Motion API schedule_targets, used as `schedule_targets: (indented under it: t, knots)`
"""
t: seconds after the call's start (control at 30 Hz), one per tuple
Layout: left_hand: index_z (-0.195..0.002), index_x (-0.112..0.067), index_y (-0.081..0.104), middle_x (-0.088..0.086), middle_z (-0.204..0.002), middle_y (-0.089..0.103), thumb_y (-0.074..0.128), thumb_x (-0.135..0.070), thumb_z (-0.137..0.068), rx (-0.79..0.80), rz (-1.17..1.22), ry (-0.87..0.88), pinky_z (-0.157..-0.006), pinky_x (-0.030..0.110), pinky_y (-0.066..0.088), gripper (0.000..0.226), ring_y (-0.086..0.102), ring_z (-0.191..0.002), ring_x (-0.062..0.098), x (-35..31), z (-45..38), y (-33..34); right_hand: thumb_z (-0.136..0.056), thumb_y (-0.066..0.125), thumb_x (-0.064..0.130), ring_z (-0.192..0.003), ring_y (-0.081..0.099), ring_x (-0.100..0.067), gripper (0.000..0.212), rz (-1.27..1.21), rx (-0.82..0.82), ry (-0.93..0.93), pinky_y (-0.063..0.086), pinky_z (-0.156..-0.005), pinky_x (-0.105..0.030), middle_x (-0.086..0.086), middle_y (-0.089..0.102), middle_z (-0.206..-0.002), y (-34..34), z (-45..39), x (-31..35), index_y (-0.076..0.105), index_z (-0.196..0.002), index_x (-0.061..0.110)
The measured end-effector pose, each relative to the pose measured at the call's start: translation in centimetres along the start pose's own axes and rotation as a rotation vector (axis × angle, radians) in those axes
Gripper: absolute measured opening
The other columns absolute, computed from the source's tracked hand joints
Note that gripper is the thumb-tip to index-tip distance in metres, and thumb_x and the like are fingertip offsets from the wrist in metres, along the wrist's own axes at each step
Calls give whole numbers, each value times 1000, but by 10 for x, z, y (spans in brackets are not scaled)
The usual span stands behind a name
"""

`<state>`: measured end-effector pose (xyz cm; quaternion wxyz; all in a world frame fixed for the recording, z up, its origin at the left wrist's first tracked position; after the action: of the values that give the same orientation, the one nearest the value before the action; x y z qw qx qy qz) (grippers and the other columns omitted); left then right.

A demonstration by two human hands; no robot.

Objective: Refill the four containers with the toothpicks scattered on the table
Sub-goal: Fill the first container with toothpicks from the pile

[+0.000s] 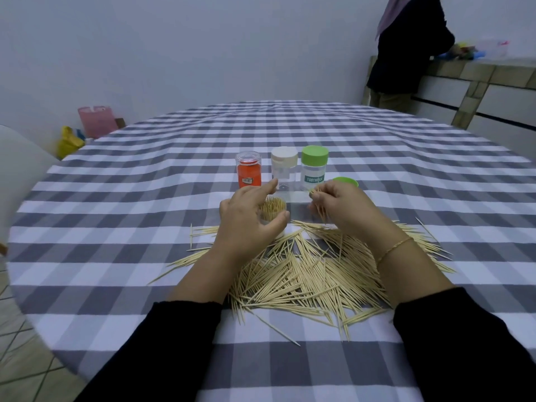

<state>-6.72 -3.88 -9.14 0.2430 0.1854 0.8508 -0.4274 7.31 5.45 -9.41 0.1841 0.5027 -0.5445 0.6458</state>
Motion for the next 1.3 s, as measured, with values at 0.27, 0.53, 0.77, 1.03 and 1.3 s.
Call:
schedule_targets:
  t: [0.27, 0.53, 0.77, 1.03, 1.3]
  knots:
    - [-149, -32, 30, -8, -141, 49, 53, -57, -74, 90, -38, -68, -98, 30, 17, 83, 39, -130, 12, 7, 1, 10, -97, 48, 6, -68, 65, -21, 15, -590, -83, 96, 58, -71, -37, -6, 60, -74, 13, -1, -5, 58, -86, 11]
    - [-155, -30, 2, -4, -139, 50, 69, -48, -81, 103, 62, -185, -99, 29, 15, 101, 36, -129, 17, 22, 2, 17, -97, 48, 5, -80, 69, -21, 12, -936, -260, -83, 56, -82, -31, -4, 66, -73, 18, 2, 22, 58, -92, 11]
    - [-154, -33, 2, -9, -107, 67, 68, -55, -77, 94, 97, -200, -89, 25, 13, 104, 52, -116, 11, 30, -1, 19, -94, 54, 4, -82, 67, -13, 15, -813, -196, -195, 54, -73, -23, -7, 68, -85, 35, 4, 35, 60, -90, 17]
    - [-154, -33, 2, -7, -91, 69, 57, -61, -66, 121, 83, -246, -93, 29, 17, 108, 59, -105, 9, 35, -1, 22, -91, 58, 2, -96, 63, -9, 50, -527, -51, -229, 55, -85, -27, -13, 66, -101, 46, 8, 32, 56, -111, 48]
    - [-155, -27, 2, -11, -91, 67, 54, -56, -69, 138, 49, -245, -93, 29, 16, 105, 52, -109, 7, 28, -1, 19, -91, 59, 12, -104, 54, -5, 23, -108, -190, -362, 47, -91, -19, 9, 57, -105, 37, 16, 38, 70, -109, 20]
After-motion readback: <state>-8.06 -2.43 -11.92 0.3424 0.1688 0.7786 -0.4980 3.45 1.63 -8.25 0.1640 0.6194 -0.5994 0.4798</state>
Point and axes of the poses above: each hand's wrist, its own z-axis away from the middle knuckle, its own y-axis out of the palm, x = y × z, the point moved 10 cm from there along -z, towards the middle knuckle
